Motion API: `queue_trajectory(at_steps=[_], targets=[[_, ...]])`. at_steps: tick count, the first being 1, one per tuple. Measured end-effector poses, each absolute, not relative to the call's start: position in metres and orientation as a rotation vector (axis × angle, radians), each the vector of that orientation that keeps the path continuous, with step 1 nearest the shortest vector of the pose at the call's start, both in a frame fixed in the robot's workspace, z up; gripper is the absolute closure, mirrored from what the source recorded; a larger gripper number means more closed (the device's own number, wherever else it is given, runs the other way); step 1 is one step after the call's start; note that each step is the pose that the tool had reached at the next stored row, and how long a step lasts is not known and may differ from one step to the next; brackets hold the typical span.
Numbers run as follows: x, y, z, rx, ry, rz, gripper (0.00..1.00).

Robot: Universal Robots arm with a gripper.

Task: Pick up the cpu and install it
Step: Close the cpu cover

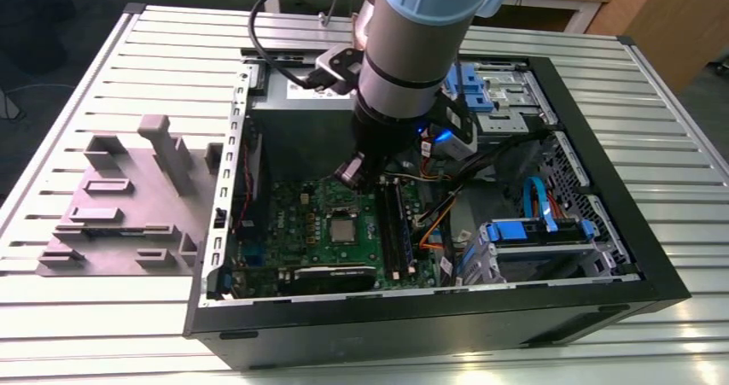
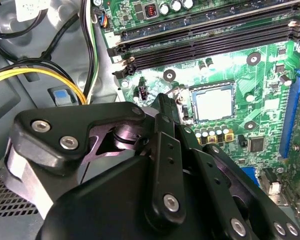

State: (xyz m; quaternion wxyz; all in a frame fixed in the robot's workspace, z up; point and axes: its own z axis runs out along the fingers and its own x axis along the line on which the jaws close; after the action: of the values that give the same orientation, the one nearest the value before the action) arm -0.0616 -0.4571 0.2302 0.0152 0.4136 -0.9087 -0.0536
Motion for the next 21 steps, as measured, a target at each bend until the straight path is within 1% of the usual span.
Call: queue_trajectory(at_steps=[21], targets=[[-0.0616,-0.4620,0.2302,1.444,-2.744,-0.163,0.90]])
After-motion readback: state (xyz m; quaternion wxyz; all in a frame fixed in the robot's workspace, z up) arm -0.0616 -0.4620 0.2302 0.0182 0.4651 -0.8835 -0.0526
